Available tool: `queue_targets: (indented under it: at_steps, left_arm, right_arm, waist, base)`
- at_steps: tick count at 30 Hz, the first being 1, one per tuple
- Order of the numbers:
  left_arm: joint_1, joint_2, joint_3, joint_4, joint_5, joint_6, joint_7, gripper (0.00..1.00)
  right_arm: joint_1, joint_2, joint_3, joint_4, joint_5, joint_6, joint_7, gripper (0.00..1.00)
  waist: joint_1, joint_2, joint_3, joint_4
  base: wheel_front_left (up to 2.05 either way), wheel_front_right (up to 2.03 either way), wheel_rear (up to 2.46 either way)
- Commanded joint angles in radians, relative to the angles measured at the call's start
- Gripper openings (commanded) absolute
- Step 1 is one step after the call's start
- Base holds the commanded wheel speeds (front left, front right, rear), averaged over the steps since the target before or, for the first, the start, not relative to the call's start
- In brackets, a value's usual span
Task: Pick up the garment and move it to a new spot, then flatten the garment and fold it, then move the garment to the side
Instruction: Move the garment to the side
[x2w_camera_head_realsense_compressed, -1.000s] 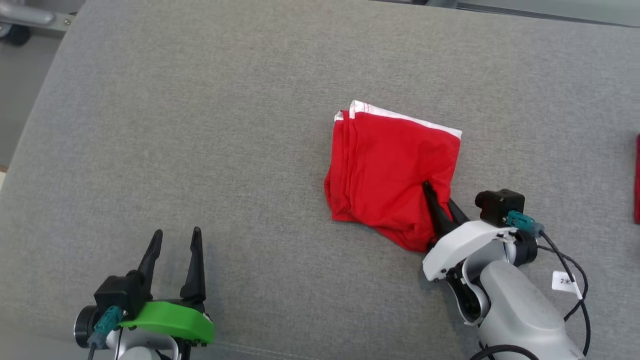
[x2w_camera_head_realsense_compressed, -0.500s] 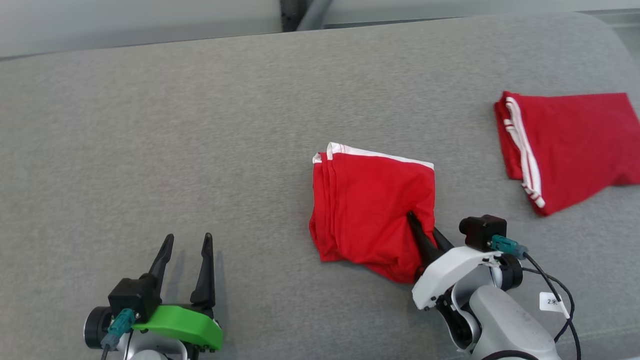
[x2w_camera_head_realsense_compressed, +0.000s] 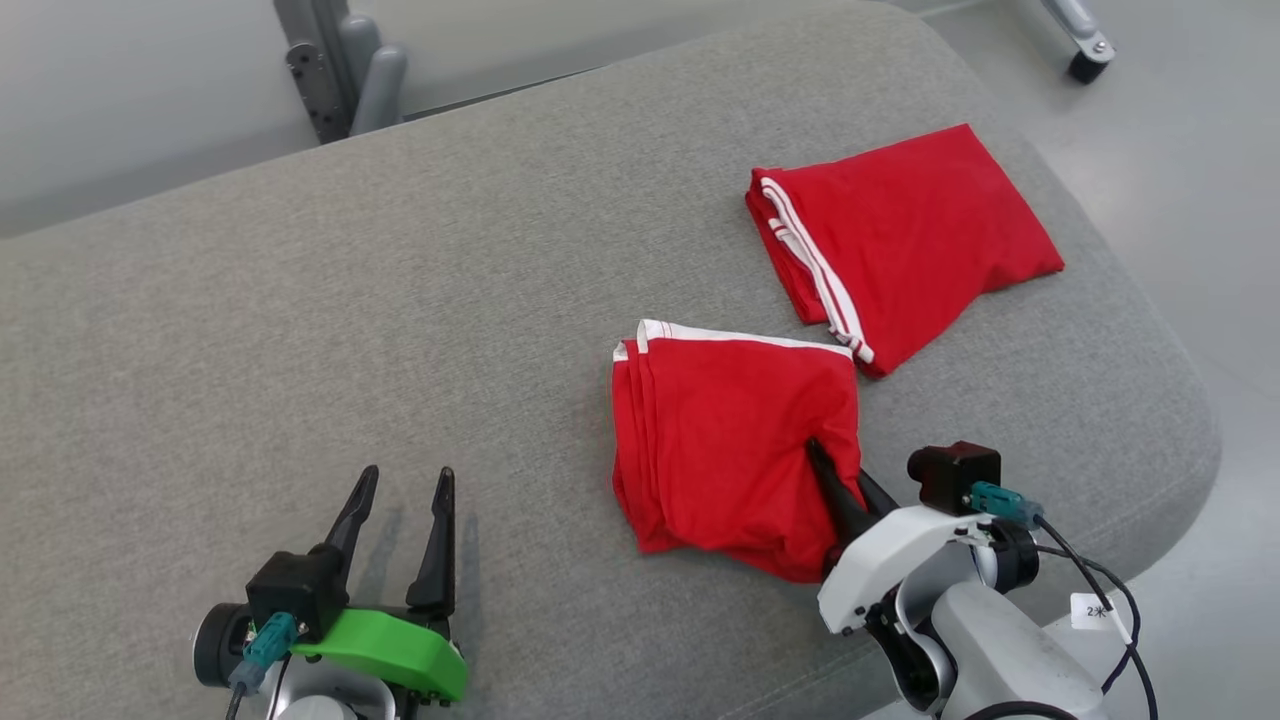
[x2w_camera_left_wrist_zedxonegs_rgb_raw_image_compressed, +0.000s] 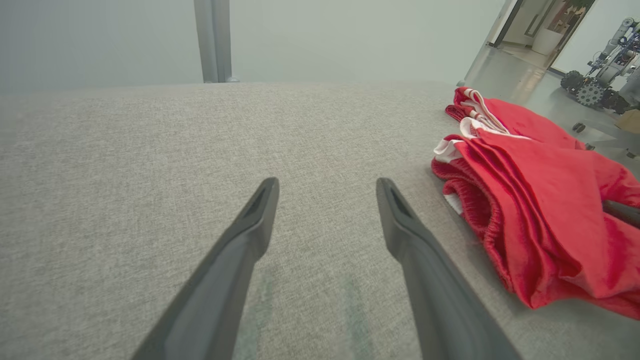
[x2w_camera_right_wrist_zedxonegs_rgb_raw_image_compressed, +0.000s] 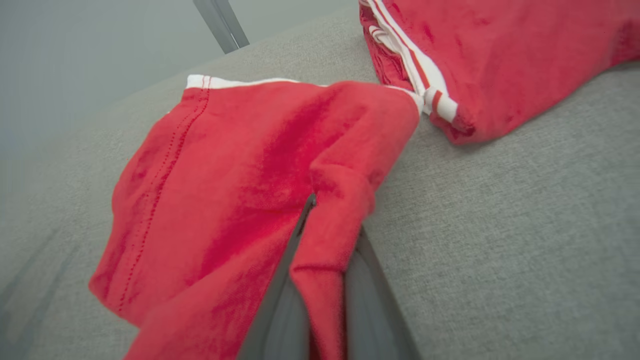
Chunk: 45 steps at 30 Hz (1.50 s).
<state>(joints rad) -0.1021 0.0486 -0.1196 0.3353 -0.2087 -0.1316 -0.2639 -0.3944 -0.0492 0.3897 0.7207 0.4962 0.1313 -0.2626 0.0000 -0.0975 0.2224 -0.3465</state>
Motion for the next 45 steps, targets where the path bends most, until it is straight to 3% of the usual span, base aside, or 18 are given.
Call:
queue_targets:
  at_steps: [1,11,17,27,32,33,34,35,40,45]
  left_arm:
    - [-0.012,0.005,-0.001,0.003,0.008,0.001,0.001,1.0]
    - [-0.056,0.023,-0.009,-0.003,0.009,0.001,0.001,1.0]
    - [-0.1,0.043,-0.012,-0.027,0.026,0.001,0.001,1.0]
    - [-0.159,0.073,-0.017,-0.055,0.048,0.001,0.001,1.0]
    - [-0.172,0.079,-0.011,-0.057,0.053,0.001,0.001,1.0]
    - [-0.173,0.08,-0.008,-0.056,0.054,0.001,0.001,1.0]
    - [-0.173,0.08,-0.007,-0.055,0.054,0.001,0.001,1.0]
    - [-0.173,0.08,-0.007,-0.054,0.054,0.001,0.001,1.0]
    - [-0.167,0.074,0.004,-0.048,0.051,0.001,0.001,1.0]
    - [-0.148,0.059,0.016,-0.046,0.049,0.001,0.001,1.0]
  right_arm:
    - [-0.006,-0.003,-0.003,-0.002,-0.004,-0.001,-0.002,0.0]
    - [-0.155,-0.036,0.025,-0.001,-0.073,-0.001,-0.002,0.0]
    - [-0.311,-0.125,-0.004,0.035,-0.12,-0.002,-0.002,0.0]
    - [-0.466,-0.289,-0.199,0.237,-0.228,-0.002,-0.002,0.0]
    - [-0.496,-0.339,-0.322,0.315,-0.329,-0.002,-0.002,0.0]
    - [-0.496,-0.344,-0.35,0.324,-0.354,-0.002,-0.002,0.2]
    - [-0.496,-0.354,-0.38,0.329,-0.385,-0.002,-0.002,0.65]
    - [-0.494,-0.358,-0.417,0.338,-0.407,-0.002,-0.002,1.0]
    - [-0.466,-0.343,-0.574,0.284,-0.547,-0.002,-0.002,1.0]
    - [-0.43,-0.241,-0.608,0.1,-0.602,-0.002,-0.002,1.0]
  waist:
    - [0.0,0.0,0.011,-0.021]
    - [0.0,0.0,0.096,0.038]
    - [0.0,0.0,0.182,0.086]
    - [0.0,0.0,0.278,0.156]
    - [0.0,0.0,0.296,0.174]
    - [0.0,0.0,0.297,0.176]
    - [0.0,0.0,0.298,0.178]
    - [0.0,0.0,0.298,0.18]
    - [0.0,0.0,0.285,0.184]
    - [0.0,0.0,0.245,0.186]
  base:
    - [0.0,0.0,0.0]
    - [0.0,0.0,0.0]
    - [0.0,0.0,0.0]
    - [0.0,0.0,0.0]
    - [0.0,0.0,0.0]
    - [0.0,0.0,0.0]
    - [0.0,0.0,0.0]
    - [0.0,0.0,0.0]
    - [0.0,0.0,0.0]
    - [0.0,0.0,0.0]
